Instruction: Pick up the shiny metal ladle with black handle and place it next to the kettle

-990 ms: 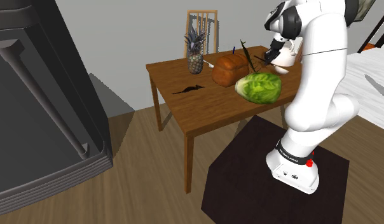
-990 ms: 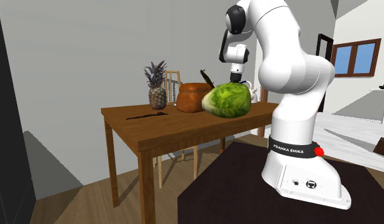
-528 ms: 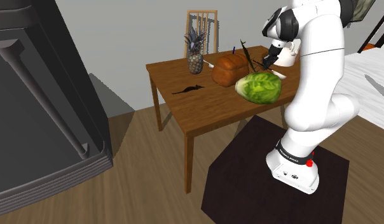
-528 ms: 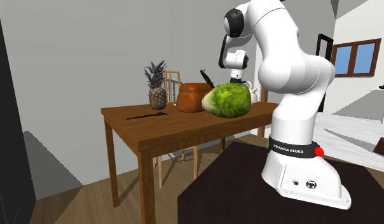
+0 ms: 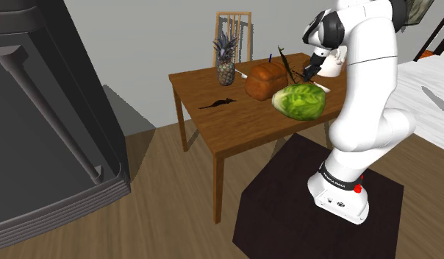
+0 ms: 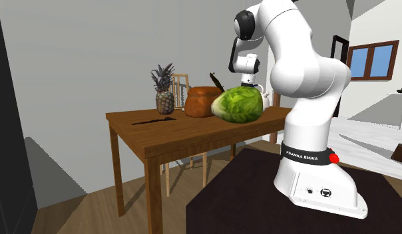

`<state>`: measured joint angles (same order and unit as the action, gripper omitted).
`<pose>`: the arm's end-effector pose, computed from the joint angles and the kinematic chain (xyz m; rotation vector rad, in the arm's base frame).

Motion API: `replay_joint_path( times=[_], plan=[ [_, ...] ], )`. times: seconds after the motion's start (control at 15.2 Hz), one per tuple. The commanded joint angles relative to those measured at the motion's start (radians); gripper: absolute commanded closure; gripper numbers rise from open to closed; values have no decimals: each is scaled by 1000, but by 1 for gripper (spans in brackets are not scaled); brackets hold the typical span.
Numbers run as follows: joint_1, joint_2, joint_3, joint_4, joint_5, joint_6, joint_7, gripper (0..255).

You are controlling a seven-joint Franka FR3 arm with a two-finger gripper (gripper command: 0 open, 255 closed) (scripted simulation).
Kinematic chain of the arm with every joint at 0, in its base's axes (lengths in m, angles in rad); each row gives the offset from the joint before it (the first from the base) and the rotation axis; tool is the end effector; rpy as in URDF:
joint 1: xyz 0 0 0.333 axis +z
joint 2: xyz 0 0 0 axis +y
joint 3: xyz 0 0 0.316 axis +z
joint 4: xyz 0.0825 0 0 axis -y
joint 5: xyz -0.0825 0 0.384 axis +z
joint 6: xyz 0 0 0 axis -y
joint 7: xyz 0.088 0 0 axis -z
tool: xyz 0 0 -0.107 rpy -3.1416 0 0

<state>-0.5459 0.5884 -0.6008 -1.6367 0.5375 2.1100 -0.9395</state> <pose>0.3491 -0.5850 0.3213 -3.0105 0.6206 -0.1943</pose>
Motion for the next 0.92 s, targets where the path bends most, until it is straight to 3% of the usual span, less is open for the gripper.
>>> replay_joint_path(
  times=[0.0, 0.33, 0.59, 0.86],
  plan=[
    [0, 0, 0, 0, 0, 0, 0, 0],
    [0, 0, 0, 0, 0, 0, 0, 0],
    [7, -61, -31, 36, -46, -88, 26, 0],
    [7, -61, -31, 36, -46, -88, 26, 0]
  ],
)
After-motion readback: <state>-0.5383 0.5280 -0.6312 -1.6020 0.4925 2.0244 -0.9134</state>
